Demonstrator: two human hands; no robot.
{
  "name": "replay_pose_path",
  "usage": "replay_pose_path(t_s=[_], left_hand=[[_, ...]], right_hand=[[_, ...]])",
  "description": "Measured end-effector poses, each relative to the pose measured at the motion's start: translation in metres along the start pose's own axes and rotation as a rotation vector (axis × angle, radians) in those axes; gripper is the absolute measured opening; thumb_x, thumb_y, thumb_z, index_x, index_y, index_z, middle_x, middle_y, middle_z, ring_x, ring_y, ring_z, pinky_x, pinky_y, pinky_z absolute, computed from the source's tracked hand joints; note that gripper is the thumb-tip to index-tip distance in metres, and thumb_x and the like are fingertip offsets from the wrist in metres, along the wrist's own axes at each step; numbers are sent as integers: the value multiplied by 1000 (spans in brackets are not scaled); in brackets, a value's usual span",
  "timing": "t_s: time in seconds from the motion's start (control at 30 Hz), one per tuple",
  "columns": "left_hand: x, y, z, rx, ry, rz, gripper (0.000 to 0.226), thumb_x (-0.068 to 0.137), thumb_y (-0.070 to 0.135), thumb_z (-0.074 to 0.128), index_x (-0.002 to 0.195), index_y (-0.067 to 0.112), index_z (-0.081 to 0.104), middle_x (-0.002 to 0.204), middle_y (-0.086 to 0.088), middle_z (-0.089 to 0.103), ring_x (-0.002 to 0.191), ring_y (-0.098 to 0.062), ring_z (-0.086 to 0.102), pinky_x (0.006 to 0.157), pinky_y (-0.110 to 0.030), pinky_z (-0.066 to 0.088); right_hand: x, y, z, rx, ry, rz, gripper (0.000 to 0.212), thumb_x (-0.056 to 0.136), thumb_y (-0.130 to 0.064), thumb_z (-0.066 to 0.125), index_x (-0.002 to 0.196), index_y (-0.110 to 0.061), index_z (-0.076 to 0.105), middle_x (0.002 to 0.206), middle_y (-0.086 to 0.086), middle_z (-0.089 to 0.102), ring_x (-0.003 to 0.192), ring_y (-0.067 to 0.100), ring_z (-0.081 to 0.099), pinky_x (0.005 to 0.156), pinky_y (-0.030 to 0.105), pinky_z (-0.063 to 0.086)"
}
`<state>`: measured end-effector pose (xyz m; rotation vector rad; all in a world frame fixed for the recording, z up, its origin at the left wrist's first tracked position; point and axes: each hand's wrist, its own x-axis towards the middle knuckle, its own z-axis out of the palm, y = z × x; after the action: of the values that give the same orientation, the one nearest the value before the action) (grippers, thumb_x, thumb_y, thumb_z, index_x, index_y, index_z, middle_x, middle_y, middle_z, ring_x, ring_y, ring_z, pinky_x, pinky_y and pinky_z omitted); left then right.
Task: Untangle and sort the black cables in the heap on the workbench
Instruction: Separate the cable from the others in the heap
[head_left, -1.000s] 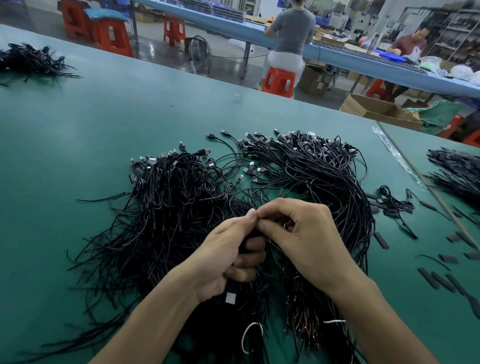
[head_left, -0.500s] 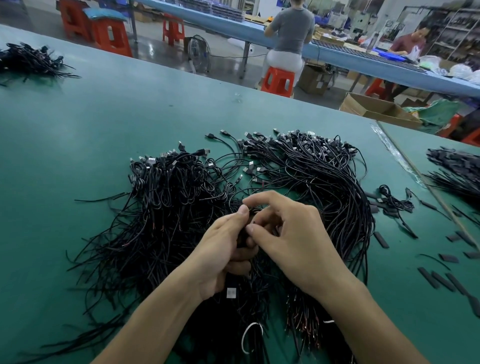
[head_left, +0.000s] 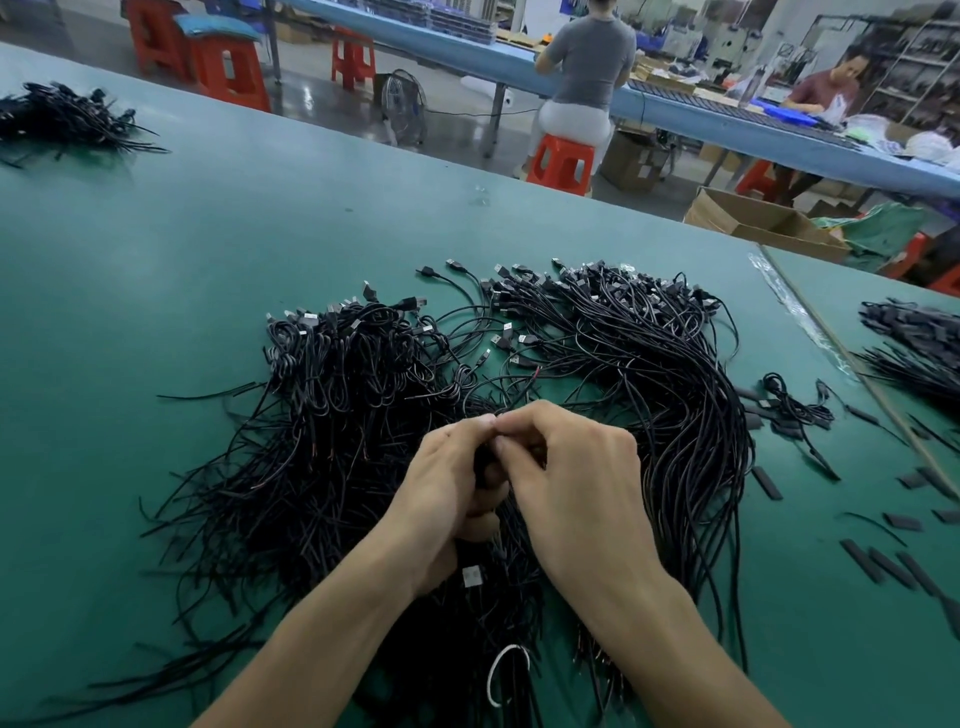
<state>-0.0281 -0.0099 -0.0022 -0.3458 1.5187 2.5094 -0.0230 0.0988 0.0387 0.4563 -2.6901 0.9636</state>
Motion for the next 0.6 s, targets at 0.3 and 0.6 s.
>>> replay_pose_path(t_s=[0.3, 0.6], left_hand=[[-1, 1, 1, -53, -2, 52, 54, 103, 39, 45, 54, 26, 63, 52, 7, 35, 37, -3, 26, 34, -13, 22], [-3, 2, 2, -16, -12, 54, 51, 103, 27, 42, 56, 27, 61, 51, 10, 36, 36, -2, 28, 34, -13, 22]], right_hand=[[4, -2, 2, -39, 6, -7, 7, 92, -27, 68, 98, -28, 70, 91, -12, 67, 85, 10, 63, 82, 37, 53], [9, 6, 1, -28, -96, 19, 7, 95, -26, 63, 100, -25, 67, 96, -10, 63, 91, 9, 60, 86, 35, 52]])
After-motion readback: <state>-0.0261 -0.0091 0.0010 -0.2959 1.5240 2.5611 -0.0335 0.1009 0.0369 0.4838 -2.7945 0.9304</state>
